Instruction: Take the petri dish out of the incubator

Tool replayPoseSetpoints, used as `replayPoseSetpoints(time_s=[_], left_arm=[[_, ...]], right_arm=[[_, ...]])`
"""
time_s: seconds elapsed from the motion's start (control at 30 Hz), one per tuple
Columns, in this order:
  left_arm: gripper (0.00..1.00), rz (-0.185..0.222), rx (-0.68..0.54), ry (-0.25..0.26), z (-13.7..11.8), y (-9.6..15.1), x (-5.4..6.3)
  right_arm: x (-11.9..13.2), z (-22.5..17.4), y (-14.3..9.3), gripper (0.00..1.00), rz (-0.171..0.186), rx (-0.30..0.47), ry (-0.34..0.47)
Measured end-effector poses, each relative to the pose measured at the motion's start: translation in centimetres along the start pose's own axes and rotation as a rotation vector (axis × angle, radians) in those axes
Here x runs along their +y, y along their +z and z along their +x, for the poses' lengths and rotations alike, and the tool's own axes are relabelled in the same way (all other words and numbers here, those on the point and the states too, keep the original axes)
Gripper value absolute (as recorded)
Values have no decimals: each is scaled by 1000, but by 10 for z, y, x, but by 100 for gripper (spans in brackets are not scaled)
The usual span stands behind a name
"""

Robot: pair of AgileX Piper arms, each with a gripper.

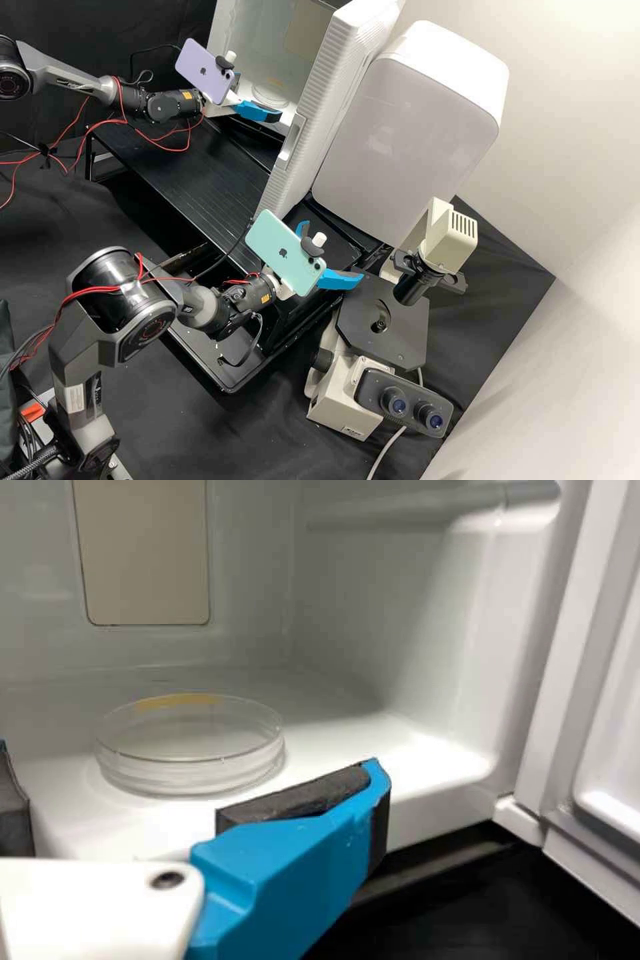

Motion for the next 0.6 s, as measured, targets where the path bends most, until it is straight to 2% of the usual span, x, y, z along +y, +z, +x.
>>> replayPoseSetpoints(time_s=[0.03,0.27,0.37,0.47,0.57,0.6], left_arm=[[100,-11,4,-2,0,0,2],[100,-16,33,14,2,4,16],[100,-13,47,7,4,5,16],[100,16,54,-11,5,8,11],[100,25,61,-33,6,8,5],[100,49,61,-38,6,9,4]], right_arm=[[0,0,0,100,0,0,0],[0,0,0,100,0,0,0],[0,0,0,100,0,0,0],[0,0,0,100,0,0,0],[0,0,0,100,0,0,0],[0,0,0,100,0,0,0]])
